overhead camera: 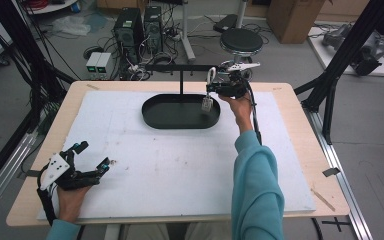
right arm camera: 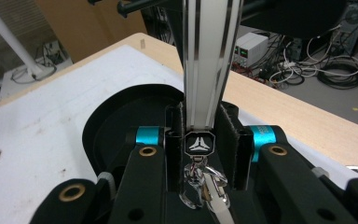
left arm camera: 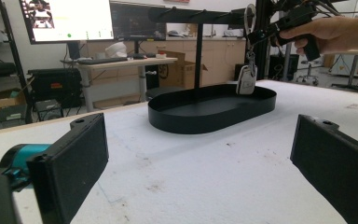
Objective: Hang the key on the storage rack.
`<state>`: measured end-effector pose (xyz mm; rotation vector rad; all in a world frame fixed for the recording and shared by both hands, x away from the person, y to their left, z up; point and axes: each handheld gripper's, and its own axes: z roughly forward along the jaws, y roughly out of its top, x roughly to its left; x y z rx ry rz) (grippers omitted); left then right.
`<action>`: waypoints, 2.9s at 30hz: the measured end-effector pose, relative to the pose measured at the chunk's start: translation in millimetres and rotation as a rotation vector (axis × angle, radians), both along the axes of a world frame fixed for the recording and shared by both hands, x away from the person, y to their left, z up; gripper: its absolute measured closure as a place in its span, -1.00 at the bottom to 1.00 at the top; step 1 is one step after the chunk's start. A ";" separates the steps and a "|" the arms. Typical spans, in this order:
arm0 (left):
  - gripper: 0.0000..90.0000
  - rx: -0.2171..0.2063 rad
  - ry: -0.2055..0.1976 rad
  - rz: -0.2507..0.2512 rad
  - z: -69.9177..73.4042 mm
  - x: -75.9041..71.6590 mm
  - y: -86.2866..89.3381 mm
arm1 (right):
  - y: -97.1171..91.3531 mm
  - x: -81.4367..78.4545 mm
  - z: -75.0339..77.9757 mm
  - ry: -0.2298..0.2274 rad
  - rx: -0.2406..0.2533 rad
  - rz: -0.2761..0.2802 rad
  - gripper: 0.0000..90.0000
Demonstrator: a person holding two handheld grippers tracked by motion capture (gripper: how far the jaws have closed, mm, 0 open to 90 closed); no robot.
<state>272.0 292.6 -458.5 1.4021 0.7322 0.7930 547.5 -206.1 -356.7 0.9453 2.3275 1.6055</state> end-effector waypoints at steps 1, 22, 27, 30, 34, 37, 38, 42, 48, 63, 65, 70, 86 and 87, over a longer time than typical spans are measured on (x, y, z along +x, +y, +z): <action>-0.90 0.000 0.000 0.000 0.0 0.0 -0.1 | -0.6 0.6 -0.7 0.002 0.007 0.001 0.65; -0.90 0.002 -0.007 -0.001 -0.1 -0.3 -0.4 | -11.2 2.4 -12.2 0.095 0.080 -0.055 0.64; -0.90 0.003 -0.008 -0.001 -0.1 -0.5 -0.5 | -7.9 1.7 -13.4 0.102 0.081 -0.073 0.64; -0.90 0.003 -0.009 -0.001 -0.1 -0.6 -0.4 | -6.6 1.2 -14.2 0.112 0.074 -0.100 0.62; -0.90 0.002 -0.008 0.000 -0.1 -0.6 -0.4 | -4.8 -0.3 -12.8 0.095 0.047 -0.122 0.61; -0.90 0.004 -0.009 -0.001 -0.1 -0.7 -0.4 | -3.2 -1.9 -10.9 0.082 0.020 -0.138 0.60; -0.90 0.003 -0.009 -0.001 -0.1 -0.6 -0.4 | -3.2 -2.0 -10.7 0.076 0.016 -0.139 0.59; -0.90 0.006 -0.009 -0.001 -0.1 -0.7 -0.3 | -2.8 -4.7 -10.3 0.065 -0.007 -0.149 0.58; -0.90 0.006 -0.010 -0.001 -0.1 -0.8 -0.5 | 1.0 -6.9 -7.7 0.038 -0.058 -0.145 0.56; -0.90 0.000 -0.005 -0.003 -0.1 -0.5 0.0 | 1.9 -49.7 22.3 -0.075 -0.121 -0.170 -0.92; -0.90 0.001 -0.006 -0.002 -0.1 -0.5 -0.2 | -4.0 -61.8 25.4 -0.095 -0.092 -0.133 -0.97; -0.90 0.005 -0.009 -0.003 -0.1 -0.7 -0.3 | -26.6 -101.6 24.5 -0.153 -0.040 -0.132 -0.98; -0.90 0.000 -0.004 0.001 0.0 -0.4 -0.3 | -84.9 -225.6 -35.0 -0.387 0.062 -0.161 -0.98; -0.90 -0.001 -0.004 0.002 0.0 -0.4 -0.4 | -88.9 -230.0 -41.3 -0.407 0.082 -0.172 -0.98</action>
